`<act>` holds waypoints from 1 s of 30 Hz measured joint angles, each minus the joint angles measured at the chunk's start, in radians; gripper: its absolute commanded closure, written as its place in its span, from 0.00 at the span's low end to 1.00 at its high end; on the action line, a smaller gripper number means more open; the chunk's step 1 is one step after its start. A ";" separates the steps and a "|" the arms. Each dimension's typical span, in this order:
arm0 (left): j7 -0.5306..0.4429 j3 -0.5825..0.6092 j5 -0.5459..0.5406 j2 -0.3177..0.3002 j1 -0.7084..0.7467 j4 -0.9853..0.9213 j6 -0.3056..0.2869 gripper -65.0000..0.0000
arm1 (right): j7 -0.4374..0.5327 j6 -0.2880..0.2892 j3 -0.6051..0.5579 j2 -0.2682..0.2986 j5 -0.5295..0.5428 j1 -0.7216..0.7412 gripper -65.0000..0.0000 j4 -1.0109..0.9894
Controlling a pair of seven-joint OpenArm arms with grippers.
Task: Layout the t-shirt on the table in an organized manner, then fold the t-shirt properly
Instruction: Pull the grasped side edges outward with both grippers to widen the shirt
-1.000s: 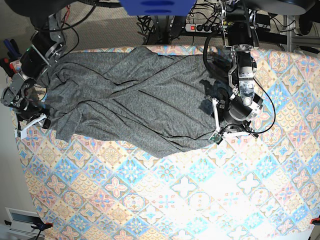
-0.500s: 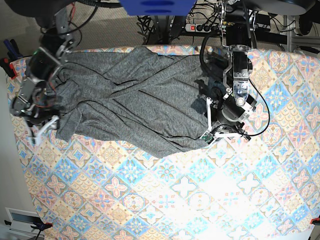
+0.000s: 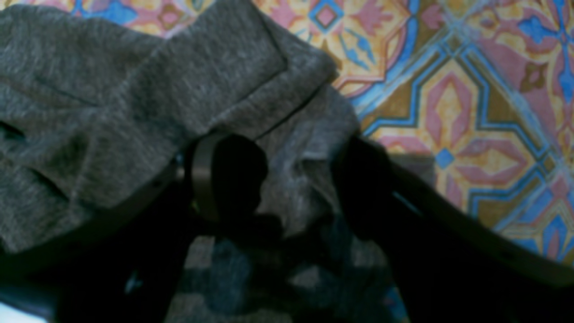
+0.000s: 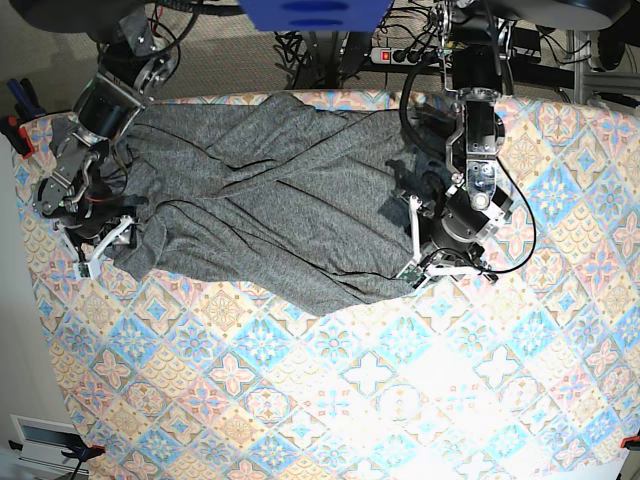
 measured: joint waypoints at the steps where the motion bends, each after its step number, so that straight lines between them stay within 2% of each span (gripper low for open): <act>1: -0.003 0.000 -0.001 0.000 0.000 0.000 0.000 0.65 | -0.002 -0.001 0.000 0.000 0.000 0.001 0.50 0.000; 5: -0.002 -0.006 0.003 0.002 -0.037 -0.002 -0.001 0.65 | -0.002 -0.009 0.000 0.000 -0.004 0.002 0.55 0.000; 7: -0.052 -0.015 0.021 0.028 -0.091 -0.041 0.003 0.65 | -0.003 -0.008 0.001 0.000 -0.004 0.002 0.55 0.000; 13: -0.174 -0.007 0.071 0.035 -0.233 -0.354 0.000 0.65 | -0.006 -0.008 0.002 0.000 -0.001 0.001 0.55 0.000; 18: -0.283 -0.012 0.080 0.021 -0.281 -0.510 0.000 0.64 | -0.003 -0.008 0.002 0.001 -0.001 -0.001 0.55 0.000; 21: -0.309 -0.005 0.068 0.006 -0.322 -0.621 -0.004 0.55 | -0.006 -0.008 0.002 0.001 0.000 -0.001 0.55 0.000; 25: -0.307 -0.013 0.079 -0.008 -0.356 -0.686 0.000 0.35 | -0.006 -0.008 0.002 0.001 -0.001 -0.001 0.55 0.000; 27: -0.311 -0.006 0.069 -0.021 -0.365 -0.686 0.001 0.33 | -0.007 -0.008 0.002 0.001 -0.001 -0.001 0.55 0.000; 30: -0.316 -0.006 0.060 -0.028 -0.364 -0.685 0.002 0.35 | -0.006 -0.008 0.002 0.001 -0.001 -0.001 0.55 0.000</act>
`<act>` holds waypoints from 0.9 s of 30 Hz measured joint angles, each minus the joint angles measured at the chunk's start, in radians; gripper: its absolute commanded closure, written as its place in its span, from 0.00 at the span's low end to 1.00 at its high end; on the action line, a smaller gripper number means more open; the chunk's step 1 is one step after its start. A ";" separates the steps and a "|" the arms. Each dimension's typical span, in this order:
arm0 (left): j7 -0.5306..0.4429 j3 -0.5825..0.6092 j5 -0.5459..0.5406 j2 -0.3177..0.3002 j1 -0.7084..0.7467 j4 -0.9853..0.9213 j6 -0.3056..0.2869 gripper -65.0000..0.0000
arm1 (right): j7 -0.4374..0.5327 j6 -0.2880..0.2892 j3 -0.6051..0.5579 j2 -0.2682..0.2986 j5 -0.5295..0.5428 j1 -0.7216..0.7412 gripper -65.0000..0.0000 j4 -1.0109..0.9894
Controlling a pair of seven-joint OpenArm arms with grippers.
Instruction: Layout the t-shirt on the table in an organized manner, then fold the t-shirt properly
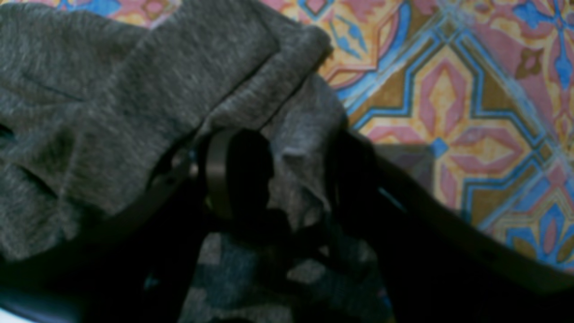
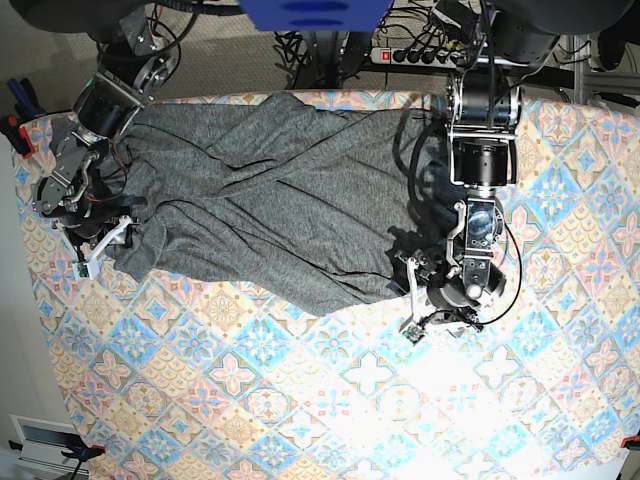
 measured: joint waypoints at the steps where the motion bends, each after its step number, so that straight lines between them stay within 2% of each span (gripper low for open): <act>1: 0.000 -0.005 0.000 0.000 0.002 0.000 0.000 0.36 | 0.000 0.000 0.000 0.000 0.000 0.000 0.55 0.000; 7: -0.008 -0.183 0.004 -0.001 0.008 -0.060 0.001 0.37 | 0.017 0.000 0.000 0.002 0.009 -0.015 0.55 0.002; 10: -0.035 -0.250 -0.032 -0.029 0.018 -0.124 -0.002 0.37 | 0.011 0.000 0.000 0.002 0.008 -0.014 0.55 0.002; 14: -0.081 -0.248 -0.019 -0.032 -0.019 -0.216 0.000 0.37 | 0.011 0.002 0.000 0.002 0.008 -0.015 0.55 0.002; 18: -0.132 -0.248 -0.060 -0.030 -0.023 -0.260 0.002 0.37 | 0.011 0.004 0.000 0.002 0.008 -0.015 0.55 0.002; 23: -0.136 -0.130 -0.191 -0.033 -0.026 -0.292 0.020 0.37 | 0.011 0.004 0.000 0.002 0.008 -0.015 0.55 0.002; 27: -0.099 -0.116 -0.254 -0.033 -0.029 -0.292 0.029 0.37 | 0.011 0.005 0.000 0.002 0.008 -0.015 0.55 0.002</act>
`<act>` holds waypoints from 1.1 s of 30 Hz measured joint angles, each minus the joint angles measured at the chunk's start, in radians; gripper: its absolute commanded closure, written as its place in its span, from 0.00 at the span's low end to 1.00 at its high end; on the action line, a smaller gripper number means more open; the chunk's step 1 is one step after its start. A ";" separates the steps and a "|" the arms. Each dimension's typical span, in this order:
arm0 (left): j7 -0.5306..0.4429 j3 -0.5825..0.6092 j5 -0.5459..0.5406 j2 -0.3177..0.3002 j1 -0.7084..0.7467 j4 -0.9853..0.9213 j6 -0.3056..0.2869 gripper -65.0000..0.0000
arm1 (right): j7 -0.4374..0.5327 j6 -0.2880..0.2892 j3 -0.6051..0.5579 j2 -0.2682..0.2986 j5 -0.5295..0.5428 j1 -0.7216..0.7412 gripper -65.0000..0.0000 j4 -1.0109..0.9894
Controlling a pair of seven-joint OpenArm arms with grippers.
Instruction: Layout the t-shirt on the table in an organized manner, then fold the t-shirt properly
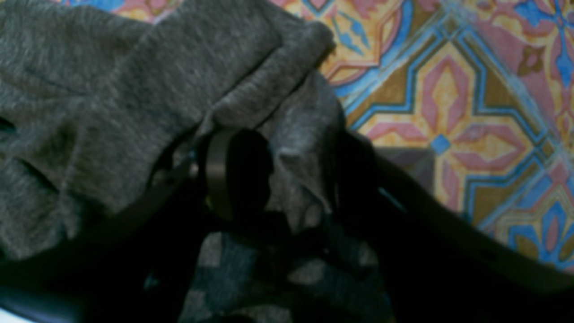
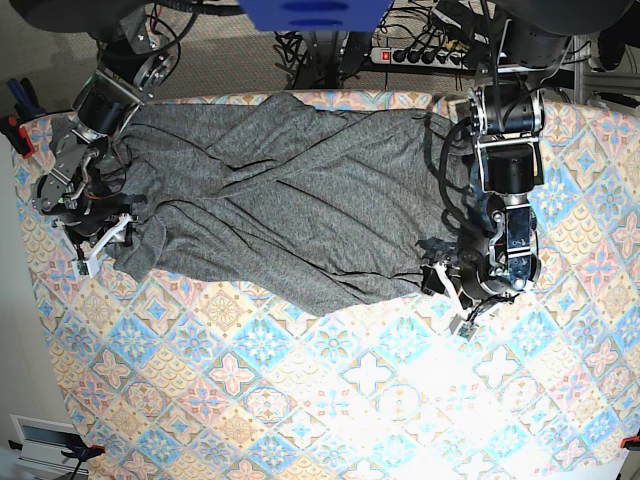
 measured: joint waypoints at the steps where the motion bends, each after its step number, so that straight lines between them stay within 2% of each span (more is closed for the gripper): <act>1: 0.006 0.000 -0.019 0.000 0.000 0.000 -0.001 0.37 | 0.000 0.000 0.000 0.000 0.000 0.000 0.55 0.000; 4: 0.028 0.001 -0.060 0.000 0.000 0.012 -0.002 0.37 | 0.000 0.000 0.000 0.000 0.000 0.000 0.55 0.000; 11: 0.217 0.013 -0.109 0.019 0.092 0.261 -0.027 0.37 | 0.000 0.000 -0.002 0.000 0.000 0.000 0.55 0.000; 14: 0.195 0.014 -0.091 0.019 0.093 0.305 -0.028 0.37 | 0.000 0.000 -0.002 0.000 0.000 0.000 0.55 0.000; 20: 0.111 0.012 -0.023 0.019 0.091 0.218 -0.025 0.37 | 0.000 0.000 -0.002 0.000 0.000 0.000 0.55 0.000; 26: 0.069 0.010 -0.035 0.022 0.072 0.157 -0.025 0.37 | -0.001 0.000 -0.002 0.000 -0.001 0.000 0.55 0.000; 29: 0.069 0.010 -0.043 0.050 0.072 0.157 -0.017 0.37 | 0.000 0.000 -0.002 0.000 -0.004 0.000 0.56 0.000; 31: 0.065 0.031 -0.043 0.058 0.072 0.157 -0.015 0.41 | 0.000 0.000 -0.002 0.000 -0.004 0.000 0.56 0.000; 33: 0.058 0.092 -0.052 0.058 0.072 0.157 -0.010 0.51 | 0.000 0.000 -0.002 -0.001 -0.008 0.000 0.56 0.000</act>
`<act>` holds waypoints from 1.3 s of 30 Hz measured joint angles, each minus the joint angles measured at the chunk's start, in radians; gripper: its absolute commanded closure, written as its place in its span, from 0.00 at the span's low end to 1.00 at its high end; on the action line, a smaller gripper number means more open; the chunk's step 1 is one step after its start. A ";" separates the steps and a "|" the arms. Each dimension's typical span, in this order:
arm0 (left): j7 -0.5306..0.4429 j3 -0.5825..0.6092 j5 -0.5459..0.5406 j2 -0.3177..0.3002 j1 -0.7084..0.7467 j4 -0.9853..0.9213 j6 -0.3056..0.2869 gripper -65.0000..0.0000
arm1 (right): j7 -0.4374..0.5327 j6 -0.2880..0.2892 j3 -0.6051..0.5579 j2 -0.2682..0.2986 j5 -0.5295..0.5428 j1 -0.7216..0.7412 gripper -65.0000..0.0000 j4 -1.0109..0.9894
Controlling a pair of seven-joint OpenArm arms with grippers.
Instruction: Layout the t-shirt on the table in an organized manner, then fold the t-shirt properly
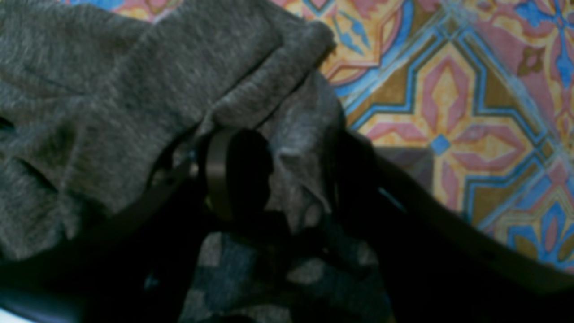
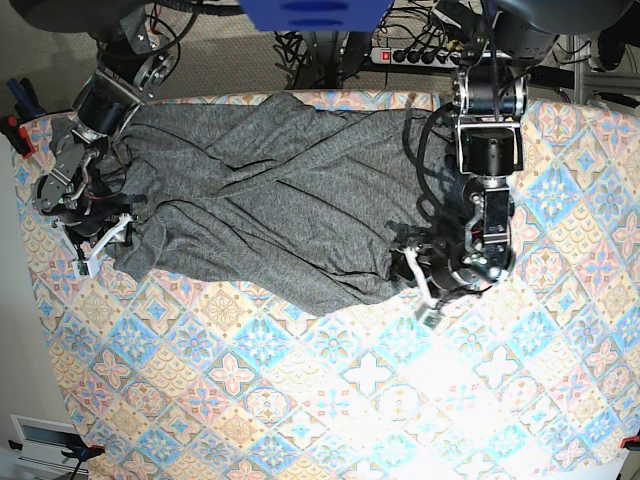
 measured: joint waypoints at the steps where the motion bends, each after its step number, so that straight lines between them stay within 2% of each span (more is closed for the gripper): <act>1: -0.006 0.030 -0.003 -0.001 0.000 0.000 0.002 0.58 | 0.000 0.000 0.000 0.000 0.000 0.000 0.56 0.000; 5: -0.016 0.146 0.000 -0.003 -0.002 0.002 0.007 0.90 | 0.001 -0.010 0.000 0.001 -0.002 0.000 0.71 0.000; 7: -0.014 0.161 -0.001 -0.003 -0.003 0.002 0.002 0.96 | 0.001 -0.011 0.000 0.001 -0.003 0.000 0.81 0.000; 10: -0.042 0.162 -0.018 -0.026 0.011 0.002 0.004 0.92 | 0.000 -0.011 0.000 0.001 -0.004 0.000 0.95 0.000; 12: -0.053 0.162 -0.026 -0.037 0.019 0.003 0.003 0.92 | 0.000 -0.011 0.000 0.001 -0.004 0.000 1.00 0.000; 17: -0.041 0.160 -0.045 -0.063 0.025 0.008 0.005 0.94 | -0.001 -0.012 0.000 0.000 -0.004 -0.002 1.00 0.010; 22: 0.064 0.161 -0.096 -0.090 0.040 0.077 -0.002 0.94 | -0.010 -0.011 -0.001 -0.002 -0.005 -0.004 1.00 0.024; 26: 0.166 0.168 -0.144 -0.126 0.089 0.204 -0.016 0.94 | -0.074 0.004 -0.008 -0.016 -0.030 -0.038 1.00 0.126; 28: 0.219 0.168 -0.143 -0.146 0.116 0.276 -0.018 0.94 | -0.070 0.007 -0.009 -0.023 -0.029 -0.084 1.00 0.207; 31: 0.238 0.168 -0.146 -0.164 0.137 0.357 -0.018 0.94 | -0.086 0.010 -0.007 -0.022 -0.036 -0.109 1.00 0.305; 36: 0.237 0.069 -0.154 -0.144 0.145 0.364 -0.021 0.94 | -0.061 0.008 -0.007 -0.013 -0.026 -0.091 1.00 0.339; 39: 0.248 0.004 -0.150 -0.163 0.147 0.364 -0.018 0.94 | -0.075 0.011 0.002 -0.019 -0.035 -0.103 1.00 0.339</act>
